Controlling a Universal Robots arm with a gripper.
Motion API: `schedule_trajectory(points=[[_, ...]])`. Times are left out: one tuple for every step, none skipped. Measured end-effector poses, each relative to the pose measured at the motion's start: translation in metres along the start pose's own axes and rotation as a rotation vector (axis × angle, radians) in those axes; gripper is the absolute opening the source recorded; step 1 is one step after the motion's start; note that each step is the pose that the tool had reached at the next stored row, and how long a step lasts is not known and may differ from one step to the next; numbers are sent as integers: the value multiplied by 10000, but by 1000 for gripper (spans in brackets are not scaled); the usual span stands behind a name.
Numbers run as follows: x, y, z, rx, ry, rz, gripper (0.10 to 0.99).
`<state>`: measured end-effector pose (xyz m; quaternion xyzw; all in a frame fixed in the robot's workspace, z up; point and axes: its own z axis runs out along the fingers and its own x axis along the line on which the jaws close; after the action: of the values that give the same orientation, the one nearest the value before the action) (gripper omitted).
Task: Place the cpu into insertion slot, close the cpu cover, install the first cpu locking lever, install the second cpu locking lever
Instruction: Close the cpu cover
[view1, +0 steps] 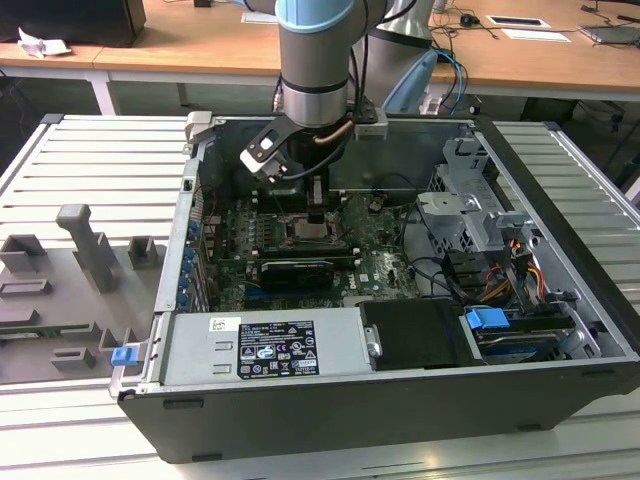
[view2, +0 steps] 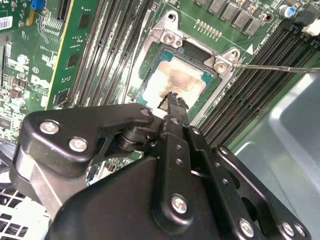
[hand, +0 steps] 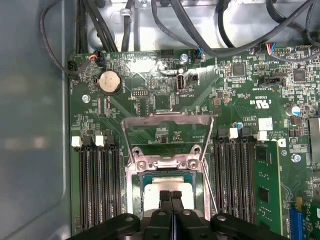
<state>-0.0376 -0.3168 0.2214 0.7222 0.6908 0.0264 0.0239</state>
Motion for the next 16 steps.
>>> schedule_trajectory(points=[[0, 1, 0, 0, 0, 2, 106], [0, 1, -1, 0, 0, 1, 106], [1, 2, -2, 0, 1, 0, 106], [1, 2, -4, 1, -1, 0, 106], [0, 2, -11, 0, 1, 0, 106], [0, 3, -16, 0, 1, 1, 106], [0, 3, -18, 0, 0, 1, 106], [1, 3, -19, 0, 1, 0, 106], [1, 3, -20, -1, 1, 0, 106], [0, 3, -22, 0, 1, 1, 106], [0, 3, -23, 0, 0, 0, 106], [0, 3, -25, 0, 0, 0, 106], [1, 3, -26, 0, 1, 0, 106], [0, 3, -29, 0, 0, 0, 106], [1, 4, -30, 0, 0, 0, 106], [1, 4, -30, 0, 1, 1, 106]])
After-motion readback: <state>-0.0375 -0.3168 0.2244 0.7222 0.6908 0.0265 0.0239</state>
